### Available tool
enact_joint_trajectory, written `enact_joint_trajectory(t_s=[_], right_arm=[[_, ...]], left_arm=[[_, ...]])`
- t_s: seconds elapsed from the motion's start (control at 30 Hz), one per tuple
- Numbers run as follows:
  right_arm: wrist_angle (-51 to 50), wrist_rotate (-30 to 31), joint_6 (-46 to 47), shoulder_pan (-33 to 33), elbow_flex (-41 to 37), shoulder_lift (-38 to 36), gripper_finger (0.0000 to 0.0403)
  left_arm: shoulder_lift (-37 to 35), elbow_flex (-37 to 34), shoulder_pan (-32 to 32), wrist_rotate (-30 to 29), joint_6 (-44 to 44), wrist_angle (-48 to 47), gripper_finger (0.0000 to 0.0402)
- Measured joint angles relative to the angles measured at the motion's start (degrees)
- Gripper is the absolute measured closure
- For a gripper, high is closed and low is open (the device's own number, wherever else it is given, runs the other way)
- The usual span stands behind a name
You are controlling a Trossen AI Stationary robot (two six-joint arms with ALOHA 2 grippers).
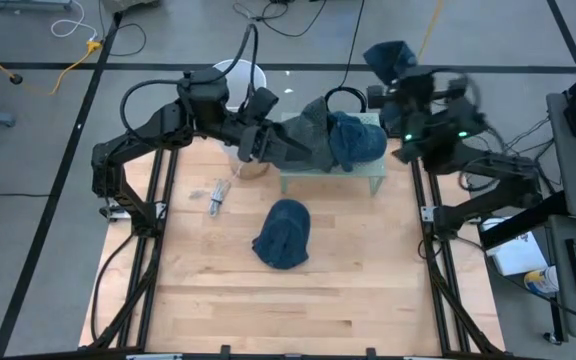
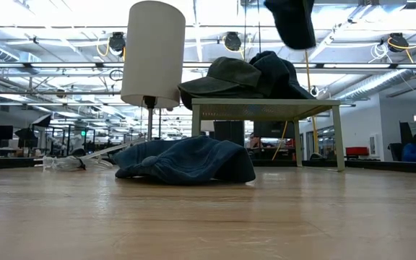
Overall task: Pick & Place hat
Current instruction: Stack the right blue cap on the blue cap on the shelf
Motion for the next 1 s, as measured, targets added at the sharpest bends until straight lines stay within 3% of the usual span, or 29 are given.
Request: enact_joint_trajectory(t_s=[0.4,0.7,1.0], right_arm=[[-0.1,0.2,2.4,-2.4,-15.8,0.5,0.0397],[0.5,0.5,2.5,-1.6,-16.9,3.6,0.0399],[1.8,0.2,5.3,-1.4,-16.9,8.2,0.0394]], left_arm=[[0.0,0.0,0.0,4.3,0.1,0.0,0.0153],[0.0,0.0,0.0,4.7,0.1,-0.6,0.0136],[0.0,0.0,0.0,7.4,0.1,-0.6,0.0151]])
